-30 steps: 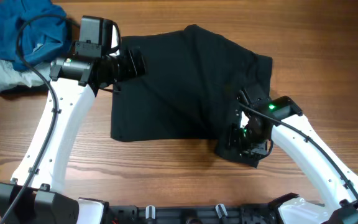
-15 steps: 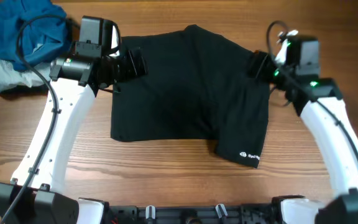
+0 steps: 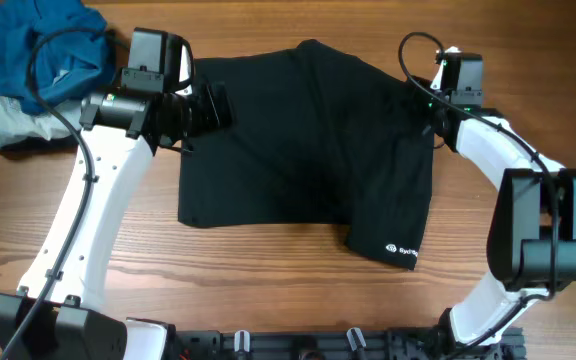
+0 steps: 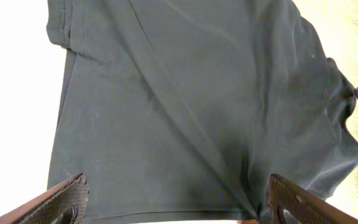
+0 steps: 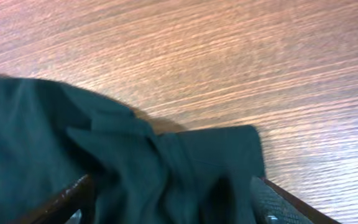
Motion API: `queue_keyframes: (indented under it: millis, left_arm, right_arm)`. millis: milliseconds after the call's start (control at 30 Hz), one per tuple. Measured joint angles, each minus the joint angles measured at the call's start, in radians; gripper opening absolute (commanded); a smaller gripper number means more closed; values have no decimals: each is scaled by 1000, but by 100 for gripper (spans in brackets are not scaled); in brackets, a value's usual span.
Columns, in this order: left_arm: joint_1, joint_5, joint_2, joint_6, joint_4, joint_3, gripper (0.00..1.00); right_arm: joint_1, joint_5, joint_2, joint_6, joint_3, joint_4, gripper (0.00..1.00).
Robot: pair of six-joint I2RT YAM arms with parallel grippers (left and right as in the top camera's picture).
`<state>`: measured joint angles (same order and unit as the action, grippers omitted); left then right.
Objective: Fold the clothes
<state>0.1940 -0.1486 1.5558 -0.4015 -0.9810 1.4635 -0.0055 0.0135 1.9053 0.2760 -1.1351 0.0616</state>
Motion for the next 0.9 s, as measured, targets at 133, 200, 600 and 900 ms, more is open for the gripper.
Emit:
queue_keyframes:
  millis: [133, 200, 600, 900]
  left_arm:
    - [0, 2, 0, 0, 2, 0, 91]
    - [0, 2, 0, 0, 2, 0, 91]
    - [0, 3, 0, 0, 5, 0, 92]
    - [0, 3, 0, 0, 5, 0, 94]
  right_arm:
    - [0, -19, 58, -9, -1, 8, 14]
    - [0, -19, 82, -9, -1, 37, 10]
    - [0, 71, -33, 26, -27, 467, 4]
    - [26, 196, -93, -5, -34, 723, 14]
